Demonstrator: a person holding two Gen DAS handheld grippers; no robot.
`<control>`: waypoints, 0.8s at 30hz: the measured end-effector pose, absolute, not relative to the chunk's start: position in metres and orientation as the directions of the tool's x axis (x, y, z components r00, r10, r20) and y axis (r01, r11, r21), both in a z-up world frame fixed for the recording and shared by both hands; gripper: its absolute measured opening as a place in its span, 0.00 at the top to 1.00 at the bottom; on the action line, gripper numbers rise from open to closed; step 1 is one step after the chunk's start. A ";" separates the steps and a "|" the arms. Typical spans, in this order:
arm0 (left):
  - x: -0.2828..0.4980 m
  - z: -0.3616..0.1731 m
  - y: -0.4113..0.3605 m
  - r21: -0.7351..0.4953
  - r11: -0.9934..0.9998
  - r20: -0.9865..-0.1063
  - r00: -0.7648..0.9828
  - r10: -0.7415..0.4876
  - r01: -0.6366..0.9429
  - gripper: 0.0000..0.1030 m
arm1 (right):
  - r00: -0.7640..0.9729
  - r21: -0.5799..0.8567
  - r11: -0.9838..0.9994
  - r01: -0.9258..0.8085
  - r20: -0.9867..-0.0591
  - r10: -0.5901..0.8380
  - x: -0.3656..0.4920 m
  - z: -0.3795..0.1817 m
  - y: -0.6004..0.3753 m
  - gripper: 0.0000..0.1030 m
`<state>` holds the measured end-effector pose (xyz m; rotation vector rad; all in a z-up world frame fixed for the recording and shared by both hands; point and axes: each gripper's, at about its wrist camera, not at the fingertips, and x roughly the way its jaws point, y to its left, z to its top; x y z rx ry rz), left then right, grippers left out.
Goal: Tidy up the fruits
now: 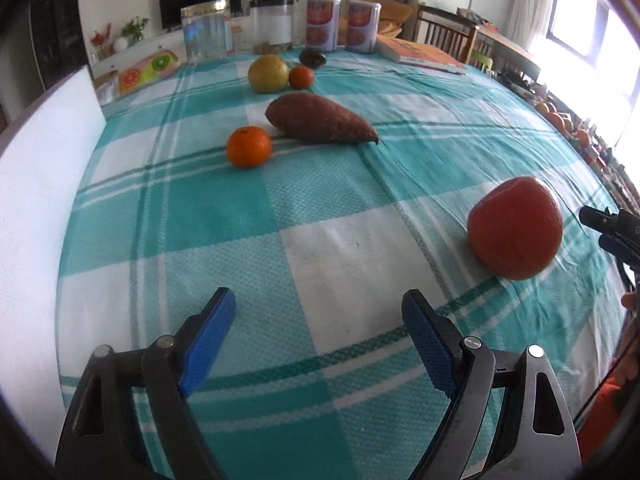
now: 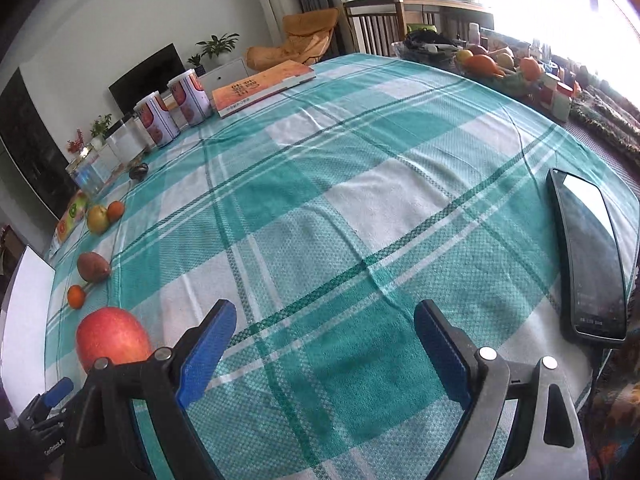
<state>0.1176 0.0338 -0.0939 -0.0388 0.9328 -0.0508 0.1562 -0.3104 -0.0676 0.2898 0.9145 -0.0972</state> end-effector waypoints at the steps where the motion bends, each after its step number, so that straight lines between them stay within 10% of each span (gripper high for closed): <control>1: 0.120 -0.096 0.035 -0.048 0.998 -0.804 0.592 -0.056 0.029 0.16 | 0.608 0.201 0.958 0.205 -0.793 0.036 0.158 -0.069 -0.310 0.12; 24: 0.126 -0.102 0.028 -0.005 0.999 -0.797 0.604 -0.029 0.041 0.09 | 0.573 0.021 0.986 0.163 -0.816 -0.077 0.187 -0.090 -0.293 0.04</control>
